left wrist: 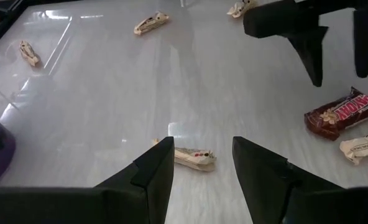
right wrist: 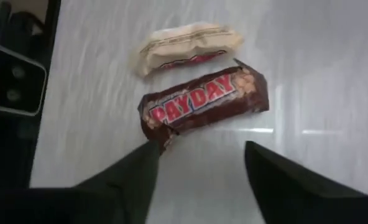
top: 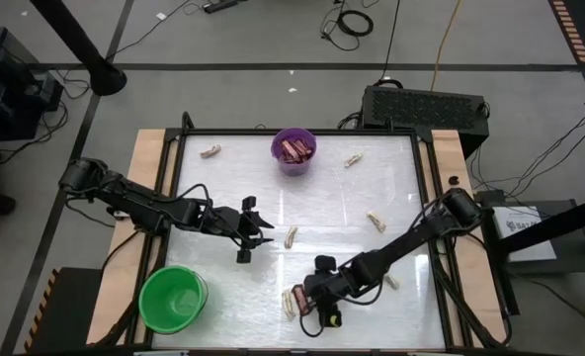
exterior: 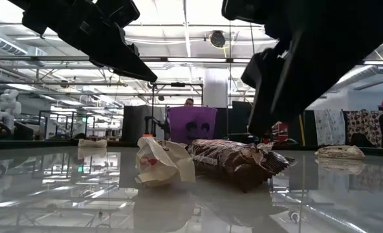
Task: Sort candy by brand, put in halloween buckets
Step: Put the brown chocolate into the purple bucket
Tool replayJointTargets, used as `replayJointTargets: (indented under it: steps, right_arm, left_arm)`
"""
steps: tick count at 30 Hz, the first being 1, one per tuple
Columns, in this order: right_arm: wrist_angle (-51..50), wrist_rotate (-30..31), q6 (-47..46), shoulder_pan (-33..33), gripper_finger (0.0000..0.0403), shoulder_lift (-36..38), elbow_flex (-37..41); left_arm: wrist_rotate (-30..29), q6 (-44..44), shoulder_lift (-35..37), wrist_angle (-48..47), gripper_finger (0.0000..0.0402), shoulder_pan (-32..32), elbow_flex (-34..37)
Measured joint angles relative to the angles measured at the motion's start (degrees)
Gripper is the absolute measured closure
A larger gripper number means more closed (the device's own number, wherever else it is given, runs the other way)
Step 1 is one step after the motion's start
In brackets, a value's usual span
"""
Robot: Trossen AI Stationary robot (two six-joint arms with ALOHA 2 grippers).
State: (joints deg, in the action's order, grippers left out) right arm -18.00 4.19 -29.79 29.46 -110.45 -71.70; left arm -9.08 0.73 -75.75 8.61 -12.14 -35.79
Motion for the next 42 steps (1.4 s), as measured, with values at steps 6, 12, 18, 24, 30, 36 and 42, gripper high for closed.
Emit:
replayJointTargets:
  steps: [6,12,18,24,30,36,42]
  right_arm:
    - [0.9,-7.5,-4.6,-0.2,0.0090,0.0,0.0]
    - [4.3,-7.3,-4.0,-0.1,0.0062,-1.8,0.0]
    - [6.8,-6.8,-1.5,0.1,0.0075,-5.6,-0.1]
    - [7.6,-6.6,-1.5,0.1,0.0112,-6.3,-0.1]
    - [7.8,-6.2,-2.3,0.0,0.0205,-6.4,-0.1]
    - [8.0,-6.3,-0.9,0.0,0.0323,-6.6,-0.1]
    - [7.4,-8.4,5.5,-0.3,0.0395,-5.5,-0.4]
  left_arm:
    - [0.0,0.0,0.0,-0.1,0.0230,0.0,0.0]
    - [0.0,0.0,0.0,-0.1,0.0230,0.0,0.0]
    - [0.0,0.0,0.0,-0.1,0.0230,0.0,0.0]
    - [0.0,-0.1,0.0,-0.2,0.0230,0.0,0.0]
    - [0.0,-0.1,0.0,-0.2,0.0230,0.0,0.0]
    - [-0.1,-0.1,0.0,-0.2,0.0230,0.0,0.0]
    - [-0.1,-0.1,0.0,-0.2,0.0230,0.0,0.0]
